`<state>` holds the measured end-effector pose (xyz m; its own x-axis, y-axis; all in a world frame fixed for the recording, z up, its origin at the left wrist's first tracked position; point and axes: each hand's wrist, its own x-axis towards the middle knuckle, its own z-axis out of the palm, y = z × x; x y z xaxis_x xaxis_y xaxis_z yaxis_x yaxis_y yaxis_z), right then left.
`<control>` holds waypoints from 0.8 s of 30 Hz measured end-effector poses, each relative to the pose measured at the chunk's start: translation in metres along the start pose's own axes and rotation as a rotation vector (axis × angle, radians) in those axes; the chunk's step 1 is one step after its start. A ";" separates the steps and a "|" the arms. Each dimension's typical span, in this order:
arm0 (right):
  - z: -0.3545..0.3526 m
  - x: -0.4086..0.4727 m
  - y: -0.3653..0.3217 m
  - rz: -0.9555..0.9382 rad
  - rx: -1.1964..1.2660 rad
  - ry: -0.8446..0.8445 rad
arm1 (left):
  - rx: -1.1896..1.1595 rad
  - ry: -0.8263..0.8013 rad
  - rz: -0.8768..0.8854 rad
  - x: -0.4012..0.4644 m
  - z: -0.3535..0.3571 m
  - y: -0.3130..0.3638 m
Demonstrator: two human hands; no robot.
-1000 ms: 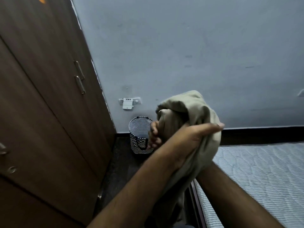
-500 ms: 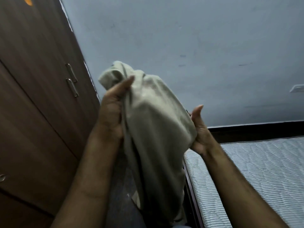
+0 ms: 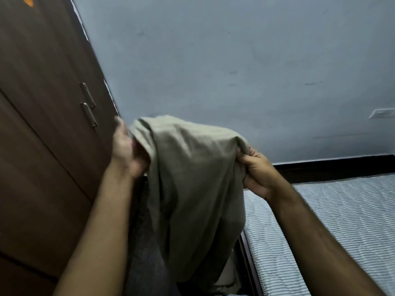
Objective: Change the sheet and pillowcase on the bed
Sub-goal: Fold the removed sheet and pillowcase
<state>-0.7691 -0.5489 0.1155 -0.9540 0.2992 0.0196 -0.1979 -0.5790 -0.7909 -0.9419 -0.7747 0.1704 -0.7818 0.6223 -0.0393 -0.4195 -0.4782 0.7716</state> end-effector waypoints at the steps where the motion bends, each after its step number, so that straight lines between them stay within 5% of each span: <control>1: 0.003 0.001 -0.001 -0.022 -0.026 0.041 | 0.036 0.022 -0.088 -0.006 -0.008 -0.017; 6: 0.021 0.007 -0.001 -0.063 -0.137 0.065 | 0.142 -0.019 -0.377 -0.055 -0.019 -0.106; 10: 0.021 0.008 -0.009 -0.042 -0.125 0.048 | 0.132 -0.052 -0.215 -0.066 -0.022 -0.123; 14: 0.015 0.008 -0.028 -0.050 -0.124 0.127 | 0.105 0.109 -0.059 -0.049 -0.036 -0.098; 19: 0.020 0.026 -0.039 -0.025 -0.006 0.218 | 0.230 0.093 -0.183 -0.067 -0.041 -0.101; 22: 0.025 0.037 -0.047 -0.029 0.198 0.167 | 0.230 0.021 -0.269 -0.086 -0.026 -0.118; 24: 0.019 0.039 -0.049 -0.073 0.288 0.062 | 0.261 -0.073 -0.177 -0.082 -0.010 -0.114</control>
<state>-0.8009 -0.5236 0.1668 -0.9211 0.3885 0.0250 -0.3293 -0.7433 -0.5823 -0.8344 -0.7769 0.0791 -0.6682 0.7288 -0.1493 -0.4060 -0.1890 0.8941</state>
